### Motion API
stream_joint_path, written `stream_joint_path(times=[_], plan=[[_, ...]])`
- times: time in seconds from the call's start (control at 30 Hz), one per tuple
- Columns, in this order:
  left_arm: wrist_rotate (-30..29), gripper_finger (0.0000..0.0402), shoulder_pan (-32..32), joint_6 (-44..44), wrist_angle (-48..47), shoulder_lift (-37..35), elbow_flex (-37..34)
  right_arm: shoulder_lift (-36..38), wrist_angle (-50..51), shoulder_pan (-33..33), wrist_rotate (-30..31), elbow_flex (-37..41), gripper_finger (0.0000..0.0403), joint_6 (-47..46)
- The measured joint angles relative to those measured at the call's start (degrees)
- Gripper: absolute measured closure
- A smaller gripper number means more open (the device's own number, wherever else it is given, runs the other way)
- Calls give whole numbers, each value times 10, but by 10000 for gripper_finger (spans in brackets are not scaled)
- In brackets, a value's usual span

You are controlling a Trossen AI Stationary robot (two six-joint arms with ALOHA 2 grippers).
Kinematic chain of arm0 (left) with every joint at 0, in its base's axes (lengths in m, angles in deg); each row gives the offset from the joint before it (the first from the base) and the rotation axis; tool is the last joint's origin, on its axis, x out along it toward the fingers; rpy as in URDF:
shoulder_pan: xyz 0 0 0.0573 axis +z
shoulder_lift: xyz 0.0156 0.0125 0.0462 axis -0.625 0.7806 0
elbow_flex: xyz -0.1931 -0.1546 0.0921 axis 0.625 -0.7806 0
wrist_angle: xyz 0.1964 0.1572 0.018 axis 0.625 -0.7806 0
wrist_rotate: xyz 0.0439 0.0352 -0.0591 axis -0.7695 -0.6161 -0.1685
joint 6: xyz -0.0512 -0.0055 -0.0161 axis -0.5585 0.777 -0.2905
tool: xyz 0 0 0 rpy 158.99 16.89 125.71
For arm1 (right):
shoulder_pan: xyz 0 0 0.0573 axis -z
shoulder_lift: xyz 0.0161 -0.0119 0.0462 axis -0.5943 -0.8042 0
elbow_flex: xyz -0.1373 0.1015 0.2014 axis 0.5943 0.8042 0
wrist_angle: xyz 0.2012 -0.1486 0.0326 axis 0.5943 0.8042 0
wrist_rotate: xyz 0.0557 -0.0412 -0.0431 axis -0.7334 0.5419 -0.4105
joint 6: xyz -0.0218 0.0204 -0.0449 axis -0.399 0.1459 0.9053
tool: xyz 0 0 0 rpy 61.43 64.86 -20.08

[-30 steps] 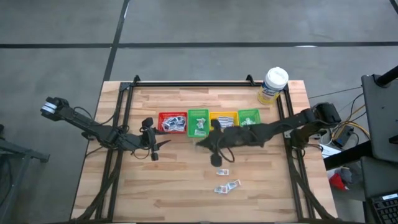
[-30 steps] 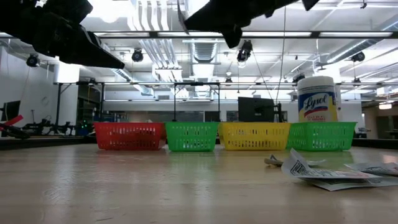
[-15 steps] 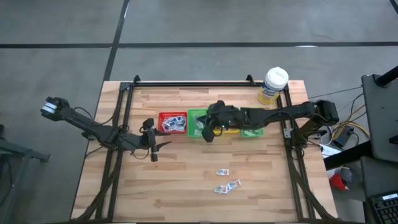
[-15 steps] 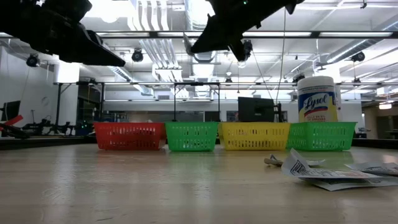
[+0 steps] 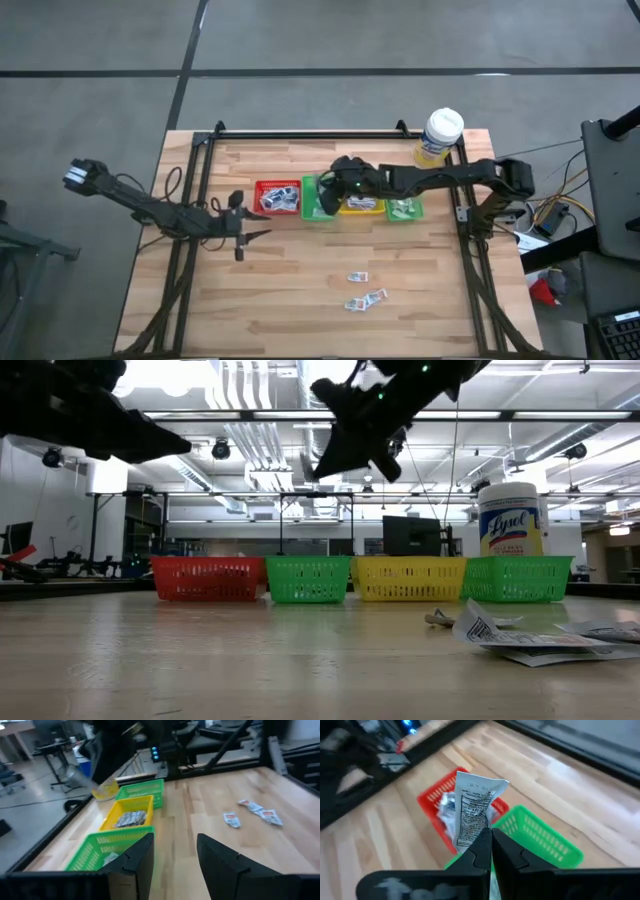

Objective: Pick & Place First Aid Supplies
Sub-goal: Put the ointment pack into the left green basket

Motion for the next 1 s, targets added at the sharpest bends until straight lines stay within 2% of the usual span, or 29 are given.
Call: stream_joint_path(times=[0.27,0.57,0.7,1.0], plan=[[30,251,7,-9,-10,-44,-23,-62,78,26,-4,-55,394,-76],[117,251,43,-17,-20,-55,-28,-144,196,35,-13,-155,394,-120],[126,251,57,-18,-23,-56,-38,-187,253,35,-33,-203,394,-130],[142,251,65,-17,-23,-78,-44,-270,382,36,-35,-301,394,-137]])
